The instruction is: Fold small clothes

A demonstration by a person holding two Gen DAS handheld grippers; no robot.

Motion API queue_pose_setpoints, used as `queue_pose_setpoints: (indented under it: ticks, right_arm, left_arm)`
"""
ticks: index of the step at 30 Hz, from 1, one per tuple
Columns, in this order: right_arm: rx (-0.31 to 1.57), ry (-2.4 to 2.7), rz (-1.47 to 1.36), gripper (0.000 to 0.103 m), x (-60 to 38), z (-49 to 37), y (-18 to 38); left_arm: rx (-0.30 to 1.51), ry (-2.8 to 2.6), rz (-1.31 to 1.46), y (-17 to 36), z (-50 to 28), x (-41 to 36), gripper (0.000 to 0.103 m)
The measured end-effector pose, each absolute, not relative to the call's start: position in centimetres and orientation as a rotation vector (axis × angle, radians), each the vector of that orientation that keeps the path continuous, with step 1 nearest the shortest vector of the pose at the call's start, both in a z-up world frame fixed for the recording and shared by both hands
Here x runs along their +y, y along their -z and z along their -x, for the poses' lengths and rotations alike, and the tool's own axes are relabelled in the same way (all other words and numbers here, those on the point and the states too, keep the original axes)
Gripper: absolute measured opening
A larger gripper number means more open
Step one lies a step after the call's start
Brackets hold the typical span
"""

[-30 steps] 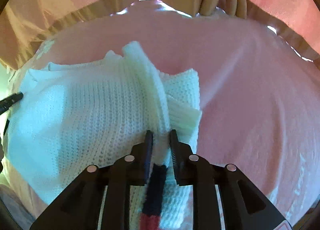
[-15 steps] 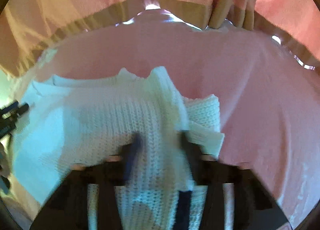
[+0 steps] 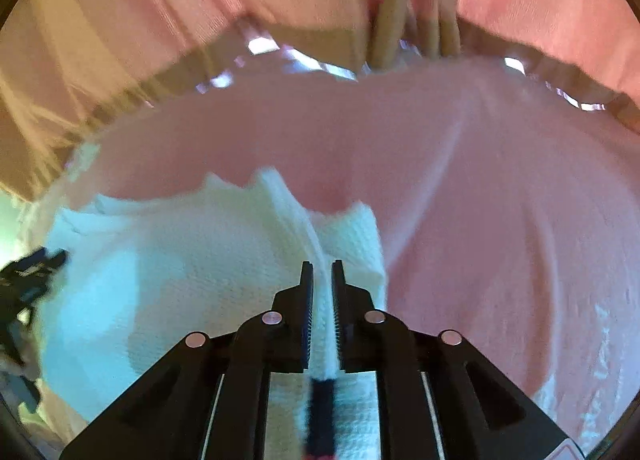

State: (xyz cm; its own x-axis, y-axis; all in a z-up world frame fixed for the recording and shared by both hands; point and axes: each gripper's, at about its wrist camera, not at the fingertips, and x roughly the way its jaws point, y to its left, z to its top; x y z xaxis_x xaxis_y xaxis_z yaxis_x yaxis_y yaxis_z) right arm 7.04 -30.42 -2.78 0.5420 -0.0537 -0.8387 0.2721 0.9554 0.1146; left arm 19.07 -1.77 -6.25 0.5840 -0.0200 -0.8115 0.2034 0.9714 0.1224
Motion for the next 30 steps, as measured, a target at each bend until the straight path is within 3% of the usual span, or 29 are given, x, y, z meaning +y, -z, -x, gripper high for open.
queue_pose_setpoints:
  ticks: [1, 3, 7, 9, 11, 12, 13, 18, 21, 23, 26, 27, 29, 30]
  right_arm:
    - [0.963, 0.179, -0.233, 0.018, -30.1, -7.1, 2.3]
    - [0.957, 0.181, -0.227, 0.043, -29.6, -7.5, 2.0]
    - [1.016, 0.166, -0.174, 0.053, -29.0, -9.4, 2.8]
    - [1.050, 0.151, -0.151, 0.053, -28.7, -10.3, 3.8]
    - [1.082, 0.127, -0.123, 0.049, -28.0, -11.0, 4.9]
    - [1.080, 0.120, -0.114, 0.025, -27.8, -11.1, 5.1]
    - [1.069, 0.100, -0.118, 0.011, -27.6, -11.1, 4.9]
    - [0.880, 0.070, -0.192, 0.009, -28.0, -9.9, -0.4]
    - [0.970, 0.126, -0.192, 0.011, -29.1, -11.1, 1.9]
    - [1.113, 0.203, -0.178, 0.014, -30.0, -12.0, 5.9]
    - [1.066, 0.196, -0.174, 0.018, -30.0, -11.4, 4.2]
    - [1.037, 0.183, -0.183, 0.030, -30.1, -10.9, 3.2]
    - [0.980, 0.171, -0.209, 0.042, -30.1, -10.0, 1.5]
    - [0.974, 0.164, -0.208, 0.043, -29.9, -9.9, 1.2]
  left_arm:
    - [0.939, 0.131, -0.212, 6.2, -19.1, -1.8, 0.068]
    - [0.935, 0.130, -0.219, 6.2, -19.0, -1.9, 0.068]
    - [0.943, 0.137, -0.191, 6.3, -19.7, -1.6, 0.075]
    - [0.969, 0.167, -0.134, 6.6, -20.5, -0.9, 0.075]
    - [0.986, 0.200, -0.071, 6.9, -21.2, -0.2, 0.057]
    - [0.999, 0.222, -0.049, 7.1, -21.6, 0.1, 0.028]
    - [1.021, 0.250, -0.026, 7.3, -22.0, 0.4, 0.003]
    - [0.884, 0.264, 0.043, 3.6, -21.3, 1.7, 0.000]
    - [0.842, 0.194, 0.058, 2.8, -21.9, 3.2, 0.000]
    - [0.913, 0.122, 0.024, 5.1, -23.2, 3.8, 0.000]
    - [1.042, 0.122, 0.130, 7.2, -23.9, 5.3, 0.000]
    - [1.019, 0.147, 0.150, 6.4, -23.5, 5.4, 0.002]
    - [0.970, 0.177, 0.153, 4.7, -22.6, 5.3, 0.028]
    - [0.942, 0.184, 0.163, 3.8, -21.9, 5.3, 0.074]
